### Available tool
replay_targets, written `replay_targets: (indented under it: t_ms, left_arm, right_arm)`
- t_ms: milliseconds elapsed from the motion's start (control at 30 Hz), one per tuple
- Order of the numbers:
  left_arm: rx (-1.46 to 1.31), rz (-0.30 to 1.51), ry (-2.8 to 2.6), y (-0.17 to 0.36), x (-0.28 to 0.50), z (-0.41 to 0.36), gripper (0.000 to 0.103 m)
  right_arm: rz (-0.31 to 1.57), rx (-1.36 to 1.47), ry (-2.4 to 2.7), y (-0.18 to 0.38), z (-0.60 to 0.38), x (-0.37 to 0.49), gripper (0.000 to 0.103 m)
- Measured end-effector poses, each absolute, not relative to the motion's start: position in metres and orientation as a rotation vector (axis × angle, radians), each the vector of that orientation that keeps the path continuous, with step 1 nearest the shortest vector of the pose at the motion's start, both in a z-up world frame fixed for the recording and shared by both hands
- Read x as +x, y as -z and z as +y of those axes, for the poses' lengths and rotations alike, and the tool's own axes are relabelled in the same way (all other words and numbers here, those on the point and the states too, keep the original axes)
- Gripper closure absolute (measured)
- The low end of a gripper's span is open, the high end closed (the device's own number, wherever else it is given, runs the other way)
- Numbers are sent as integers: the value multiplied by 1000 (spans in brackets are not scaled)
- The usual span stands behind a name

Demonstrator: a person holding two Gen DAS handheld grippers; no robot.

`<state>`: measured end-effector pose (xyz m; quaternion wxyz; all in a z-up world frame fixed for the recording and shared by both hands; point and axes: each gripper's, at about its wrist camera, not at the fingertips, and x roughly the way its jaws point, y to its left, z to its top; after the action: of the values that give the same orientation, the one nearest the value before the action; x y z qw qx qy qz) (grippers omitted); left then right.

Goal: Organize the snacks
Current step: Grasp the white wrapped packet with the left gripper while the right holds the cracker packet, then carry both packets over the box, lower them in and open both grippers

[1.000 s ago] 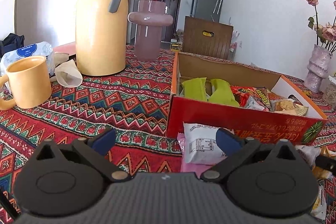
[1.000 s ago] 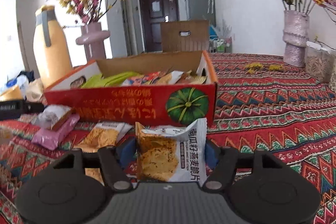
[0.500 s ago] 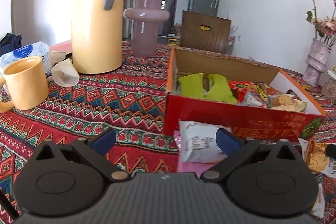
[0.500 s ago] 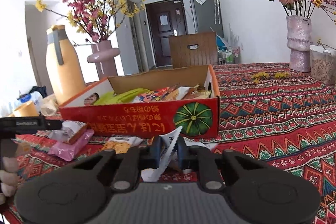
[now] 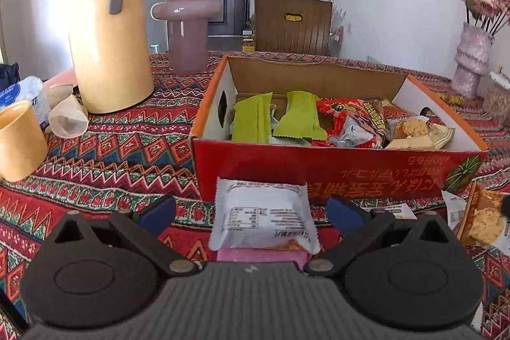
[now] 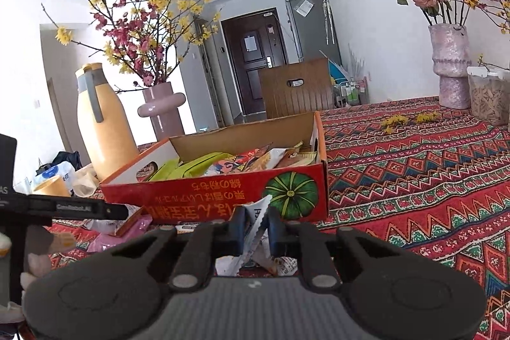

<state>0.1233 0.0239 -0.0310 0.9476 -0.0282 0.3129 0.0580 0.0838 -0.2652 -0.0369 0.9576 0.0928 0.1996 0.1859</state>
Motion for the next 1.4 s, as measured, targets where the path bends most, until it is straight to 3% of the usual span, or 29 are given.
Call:
replay_targets:
  t_ms: [67,200,600,900,1400]
  left_arm:
    - [-47,643,-112,31,126,20,5]
    - [-42,675,-81,32,131,16,37]
    - [-57,633,-61,23,116,19,41]
    - [-50,517,-14,-13,102,12,41]
    - [-71,433,-85,-36,159,8,40]
  right_arm:
    - [405,196,-378,37,-266,84,89]
    - [417,244,-405,36,-271,86,89]
    - [422,262,-395,38,-274,88,89]
    - [392,271,-403,27,-274,90,89]
    - [303,260,-419,-13,-247,151,89]
